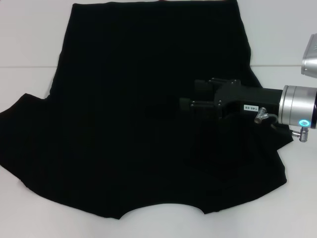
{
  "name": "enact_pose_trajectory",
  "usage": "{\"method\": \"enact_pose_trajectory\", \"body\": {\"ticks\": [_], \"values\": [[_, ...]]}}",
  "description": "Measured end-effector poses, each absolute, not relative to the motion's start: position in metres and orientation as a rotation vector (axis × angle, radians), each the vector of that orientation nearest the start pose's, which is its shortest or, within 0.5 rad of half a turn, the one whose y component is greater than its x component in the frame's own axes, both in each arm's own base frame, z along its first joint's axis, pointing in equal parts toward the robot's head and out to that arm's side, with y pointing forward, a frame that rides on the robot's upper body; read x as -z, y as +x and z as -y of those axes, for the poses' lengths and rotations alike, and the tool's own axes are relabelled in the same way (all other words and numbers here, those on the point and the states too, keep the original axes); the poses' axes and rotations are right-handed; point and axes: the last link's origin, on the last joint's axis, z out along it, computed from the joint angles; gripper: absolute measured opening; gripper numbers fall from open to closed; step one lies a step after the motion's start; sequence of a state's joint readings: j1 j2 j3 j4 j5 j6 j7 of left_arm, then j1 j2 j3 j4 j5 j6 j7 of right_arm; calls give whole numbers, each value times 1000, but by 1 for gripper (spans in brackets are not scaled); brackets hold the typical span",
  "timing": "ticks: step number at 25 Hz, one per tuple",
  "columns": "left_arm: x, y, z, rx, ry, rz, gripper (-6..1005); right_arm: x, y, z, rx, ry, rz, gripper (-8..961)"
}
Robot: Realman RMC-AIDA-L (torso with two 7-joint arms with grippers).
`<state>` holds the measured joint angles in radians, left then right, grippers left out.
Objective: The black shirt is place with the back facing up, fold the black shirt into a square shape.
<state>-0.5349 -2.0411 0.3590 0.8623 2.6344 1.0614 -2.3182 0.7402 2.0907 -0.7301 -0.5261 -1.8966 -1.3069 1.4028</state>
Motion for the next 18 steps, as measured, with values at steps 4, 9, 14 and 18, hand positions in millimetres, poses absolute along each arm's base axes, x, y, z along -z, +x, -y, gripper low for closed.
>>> {"method": "enact_pose_trajectory", "body": {"ticks": [4,9,14,18], "values": [[-101,-389,-352,211,-1670,1576,-1,25,202,-395,-743,-2638,-586,837],[-102,-386,-351,221,-1683,1580,-1,25,202,-395,-743,-2637,-585,837],[-102,-382,-353,238,-1698,1580,-2,25,202,-395,-744,-2637,-584,837],[-100,-369,-364,279,-1744,1546,-2,25,203,-395,-744,-2637,-588,837]]}}
